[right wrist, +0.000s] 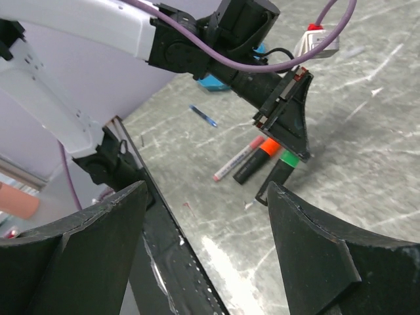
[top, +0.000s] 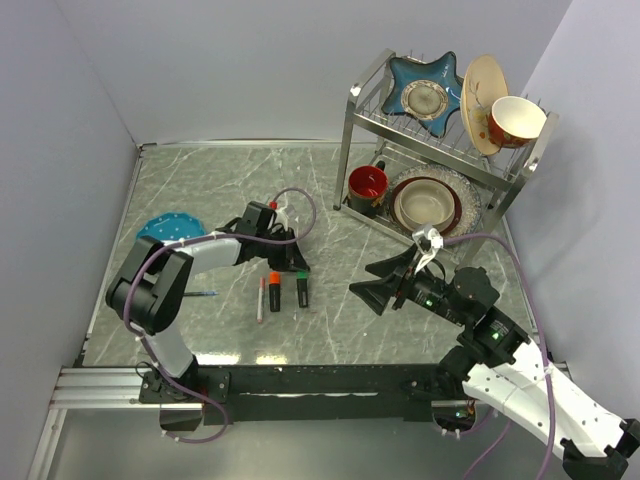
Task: Insert the pens into the pen caps
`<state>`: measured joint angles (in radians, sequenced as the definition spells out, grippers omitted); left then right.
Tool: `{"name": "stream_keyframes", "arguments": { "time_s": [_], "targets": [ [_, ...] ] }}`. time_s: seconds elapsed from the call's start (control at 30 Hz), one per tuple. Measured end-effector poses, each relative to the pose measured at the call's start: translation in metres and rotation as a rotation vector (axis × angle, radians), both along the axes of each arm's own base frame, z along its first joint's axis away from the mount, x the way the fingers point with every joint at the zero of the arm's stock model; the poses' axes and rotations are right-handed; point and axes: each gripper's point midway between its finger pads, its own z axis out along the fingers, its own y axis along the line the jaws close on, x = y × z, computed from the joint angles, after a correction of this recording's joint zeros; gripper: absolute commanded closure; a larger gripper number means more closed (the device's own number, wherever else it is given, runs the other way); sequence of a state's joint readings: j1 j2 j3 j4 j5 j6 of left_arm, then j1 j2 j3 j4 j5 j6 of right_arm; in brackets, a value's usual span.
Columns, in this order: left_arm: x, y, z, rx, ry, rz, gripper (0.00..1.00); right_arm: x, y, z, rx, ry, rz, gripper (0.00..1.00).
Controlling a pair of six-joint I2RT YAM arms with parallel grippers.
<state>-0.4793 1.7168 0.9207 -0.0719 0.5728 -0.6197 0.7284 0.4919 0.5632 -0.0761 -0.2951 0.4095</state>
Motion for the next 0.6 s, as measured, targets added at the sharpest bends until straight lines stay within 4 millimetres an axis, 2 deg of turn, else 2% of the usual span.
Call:
{"name": "stream_keyframes", "arguments": {
  "time_s": [0.17, 0.37, 0.43, 0.47, 0.5, 0.6],
  "targets": [
    [0.000, 0.004, -0.010, 0.034, 0.019, 0.019, 0.74, 0.001, -0.004, -0.001, -0.009, -0.007, -0.019, 0.19],
    [0.005, 0.011, -0.017, 0.082, 0.021, 0.069, 0.52, 0.001, -0.007, 0.001, -0.007, -0.015, -0.035, 0.19],
    [0.006, 0.019, -0.022, 0.128, 0.036, 0.108, 0.43, 0.001, -0.009, 0.001, -0.007, -0.016, -0.040, 0.19],
    [0.007, 0.022, -0.023, 0.147, 0.039, 0.122, 0.31, 0.001, -0.009, 0.001, -0.009, -0.018, -0.042, 0.19],
    [0.007, 0.028, -0.023, 0.178, 0.048, 0.155, 0.27, 0.001, -0.010, 0.000, -0.013, -0.015, -0.043, 0.19],
    [0.013, 0.049, -0.007, 0.273, 0.028, 0.273, 0.26, 0.001, -0.011, 0.000, -0.023, -0.016, -0.045, 0.19]
  ]
}}
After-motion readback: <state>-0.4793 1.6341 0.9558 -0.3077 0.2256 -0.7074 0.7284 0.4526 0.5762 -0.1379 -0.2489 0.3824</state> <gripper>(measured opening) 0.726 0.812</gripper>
